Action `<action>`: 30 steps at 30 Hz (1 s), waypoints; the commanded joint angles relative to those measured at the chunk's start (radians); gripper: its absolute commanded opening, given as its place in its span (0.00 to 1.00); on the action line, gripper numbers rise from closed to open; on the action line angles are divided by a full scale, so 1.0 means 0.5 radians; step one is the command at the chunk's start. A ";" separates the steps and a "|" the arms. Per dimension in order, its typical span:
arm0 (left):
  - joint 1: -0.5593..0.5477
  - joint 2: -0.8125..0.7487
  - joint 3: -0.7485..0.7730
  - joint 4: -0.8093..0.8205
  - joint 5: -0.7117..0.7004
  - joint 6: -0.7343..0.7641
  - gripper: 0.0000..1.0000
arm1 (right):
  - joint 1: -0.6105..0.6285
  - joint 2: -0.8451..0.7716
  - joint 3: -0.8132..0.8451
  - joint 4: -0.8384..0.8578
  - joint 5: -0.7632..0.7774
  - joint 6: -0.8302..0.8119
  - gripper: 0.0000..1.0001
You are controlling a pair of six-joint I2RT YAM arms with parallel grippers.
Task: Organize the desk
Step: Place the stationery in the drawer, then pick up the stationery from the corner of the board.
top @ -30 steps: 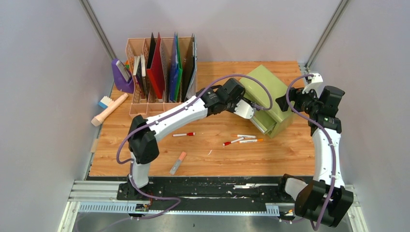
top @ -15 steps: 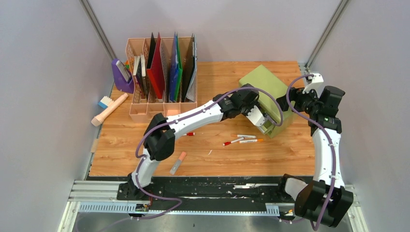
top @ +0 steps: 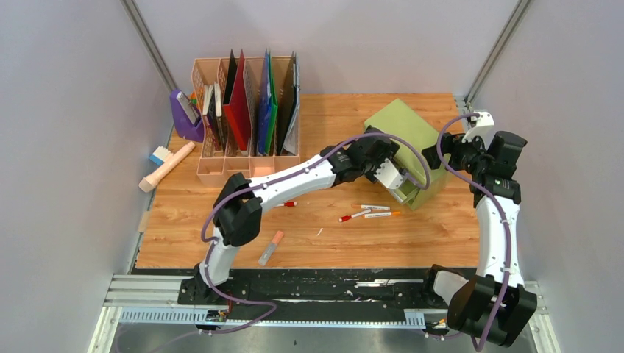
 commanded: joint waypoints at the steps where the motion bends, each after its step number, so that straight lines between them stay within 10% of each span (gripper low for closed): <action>1: -0.012 -0.327 -0.167 0.102 -0.102 -0.132 0.89 | -0.014 -0.041 0.020 -0.005 -0.027 0.000 0.80; 15: 0.016 -0.896 -0.803 -1.288 0.311 -1.565 1.00 | -0.013 -0.007 0.016 -0.004 -0.072 0.000 0.80; 30: 0.276 -0.820 -1.463 -1.425 0.866 -1.979 1.00 | -0.012 0.029 0.009 -0.006 -0.098 0.012 0.80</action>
